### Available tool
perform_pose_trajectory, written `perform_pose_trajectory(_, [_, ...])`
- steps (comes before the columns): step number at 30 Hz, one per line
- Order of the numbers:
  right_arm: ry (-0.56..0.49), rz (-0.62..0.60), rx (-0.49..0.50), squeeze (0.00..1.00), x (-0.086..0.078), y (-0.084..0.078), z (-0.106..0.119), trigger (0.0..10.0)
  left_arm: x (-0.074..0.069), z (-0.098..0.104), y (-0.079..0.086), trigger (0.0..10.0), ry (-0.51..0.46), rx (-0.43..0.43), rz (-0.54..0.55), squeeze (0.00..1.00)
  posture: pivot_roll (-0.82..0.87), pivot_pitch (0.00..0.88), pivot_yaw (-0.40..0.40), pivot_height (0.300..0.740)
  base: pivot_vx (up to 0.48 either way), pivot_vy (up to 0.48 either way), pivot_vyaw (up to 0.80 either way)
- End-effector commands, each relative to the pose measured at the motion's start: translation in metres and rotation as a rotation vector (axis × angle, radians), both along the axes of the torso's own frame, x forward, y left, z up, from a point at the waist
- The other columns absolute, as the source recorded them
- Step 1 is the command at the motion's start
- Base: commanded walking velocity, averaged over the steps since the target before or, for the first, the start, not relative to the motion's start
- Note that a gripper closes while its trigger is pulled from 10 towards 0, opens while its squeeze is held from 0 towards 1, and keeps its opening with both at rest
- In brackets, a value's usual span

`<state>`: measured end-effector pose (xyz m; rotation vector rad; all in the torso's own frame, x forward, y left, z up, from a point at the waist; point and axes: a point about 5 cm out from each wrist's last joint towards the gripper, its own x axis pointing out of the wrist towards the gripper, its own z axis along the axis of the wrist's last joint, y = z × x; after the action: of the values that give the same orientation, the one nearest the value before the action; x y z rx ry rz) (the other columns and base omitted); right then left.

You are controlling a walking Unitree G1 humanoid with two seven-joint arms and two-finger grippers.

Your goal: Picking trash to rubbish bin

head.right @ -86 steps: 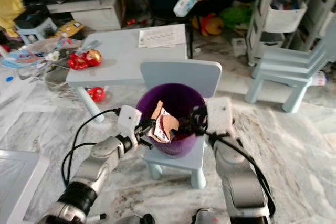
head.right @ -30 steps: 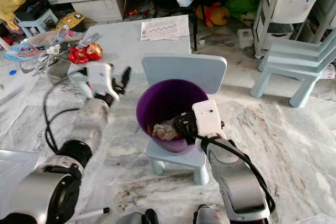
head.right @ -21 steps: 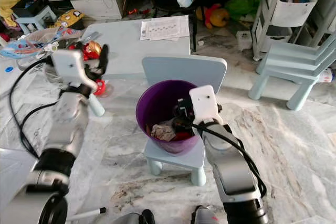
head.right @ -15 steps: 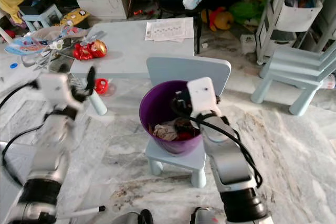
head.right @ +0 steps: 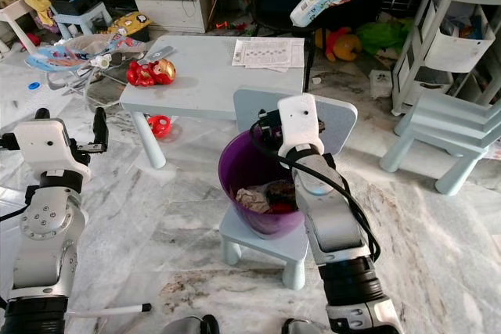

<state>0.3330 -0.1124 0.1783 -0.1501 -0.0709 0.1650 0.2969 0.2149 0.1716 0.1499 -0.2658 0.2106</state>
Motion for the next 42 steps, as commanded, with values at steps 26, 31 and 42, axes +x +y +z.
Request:
perform_pose_trajectory(26, [-0.051, -0.008, 0.017, 0.00, 0.009, 0.000, 0.005, 10.0, 0.013, 0.011, -0.014, 10.0, 0.017, -0.054, 0.000, 0.00, -0.03, 0.061, 0.060, 0.740, 0.000, 0.000, 0.80])
perform_pose_trajectory(31, [-0.052, -0.012, 0.020, 0.00, 0.009, -0.001, 0.005, 10.0, 0.013, 0.013, -0.014, 10.0, 0.016, -0.051, -0.003, 0.00, -0.03, 0.062, 0.062, 0.740, 0.000, 0.000, 0.80])
perform_pose_trajectory(42, [-0.079, -0.026, 0.036, 0.00, 0.011, -0.003, 0.009, 10.0, 0.013, 0.010, -0.016, 10.0, 0.024, 0.005, -0.025, 0.00, -0.03, 0.063, 0.064, 0.740, 0.000, 0.000, 0.80])
